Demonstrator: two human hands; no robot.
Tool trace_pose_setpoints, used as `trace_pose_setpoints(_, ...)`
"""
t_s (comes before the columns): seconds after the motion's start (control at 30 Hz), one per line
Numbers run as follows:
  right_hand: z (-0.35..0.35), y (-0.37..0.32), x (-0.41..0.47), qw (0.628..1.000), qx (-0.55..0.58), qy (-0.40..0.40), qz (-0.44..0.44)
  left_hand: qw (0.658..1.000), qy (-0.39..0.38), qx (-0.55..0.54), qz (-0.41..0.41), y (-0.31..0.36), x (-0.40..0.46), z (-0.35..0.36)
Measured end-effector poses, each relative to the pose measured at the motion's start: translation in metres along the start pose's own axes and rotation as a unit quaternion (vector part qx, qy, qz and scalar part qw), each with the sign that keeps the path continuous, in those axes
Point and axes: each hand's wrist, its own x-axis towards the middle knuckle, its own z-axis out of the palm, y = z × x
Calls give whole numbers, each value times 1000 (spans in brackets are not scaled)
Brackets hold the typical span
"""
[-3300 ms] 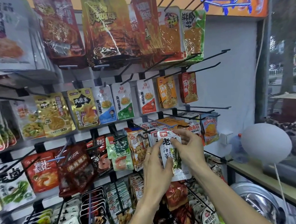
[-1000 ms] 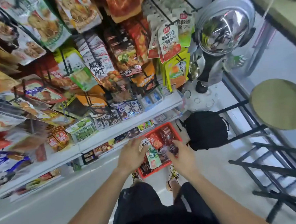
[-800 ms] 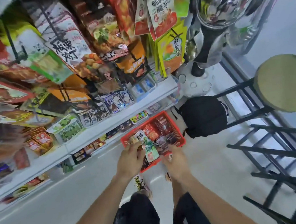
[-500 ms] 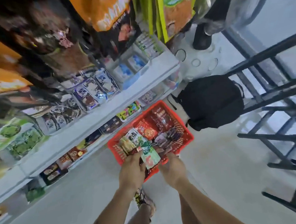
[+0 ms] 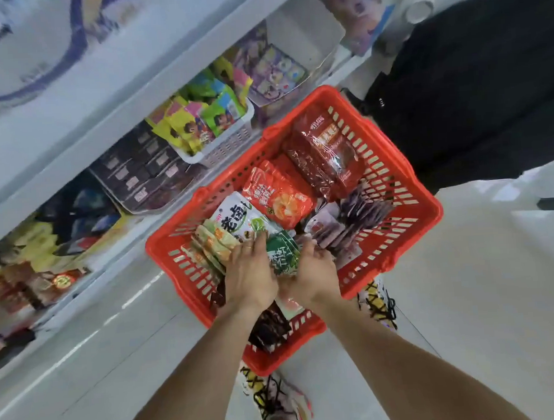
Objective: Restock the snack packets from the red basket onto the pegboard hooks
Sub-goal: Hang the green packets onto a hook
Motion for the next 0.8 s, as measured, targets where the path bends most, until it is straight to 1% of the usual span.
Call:
trace_pose_setpoints(0.1, 12, 4, -2, 998, -9, 53, -35, 1000, -1, 16, -4, -6, 5, 6)
trace_pose_setpoints(0.17, 16, 8, -3, 997, -19, 63, -47, 1000, 4, 24, 4, -8, 5, 4)
trace_pose_setpoints(0.27, 21, 12, -3, 996, 8, 50, -72, 1000, 7, 13, 16, -10, 3, -2)
trace_pose_setpoints(0.33, 24, 11, -5, 995, 39, 16, -93, 999, 16, 12, 26, -13, 0, -5)
trace_pose_setpoints(0.37, 25, 10, -6, 994, 37, 0, -101, 999, 20, 9, 29, -14, -2, -7)
trace_pose_setpoints(0.43, 24, 9, -10, 993, 22, -1, -112, 999, 25, -6, 30, -16, -8, -10)
trace_pose_setpoints(0.53, 7, 4, -25, 994, 21, 21, -109, 995, 50, -85, 14, -9, -27, -28)
trace_pose_setpoints(0.63, -35, -7, -62, 988, 101, 34, -110, 980, 80, -182, -17, 7, -63, -65)
trace_pose_setpoints(0.7, -79, -23, -103, 979, 166, 27, -115, 965, 68, -251, -34, 25, -98, -102)
trace_pose_setpoints(0.8, -162, -62, -188, 950, 292, 19, -107, 925, 24, -378, -44, 64, -171, -181)
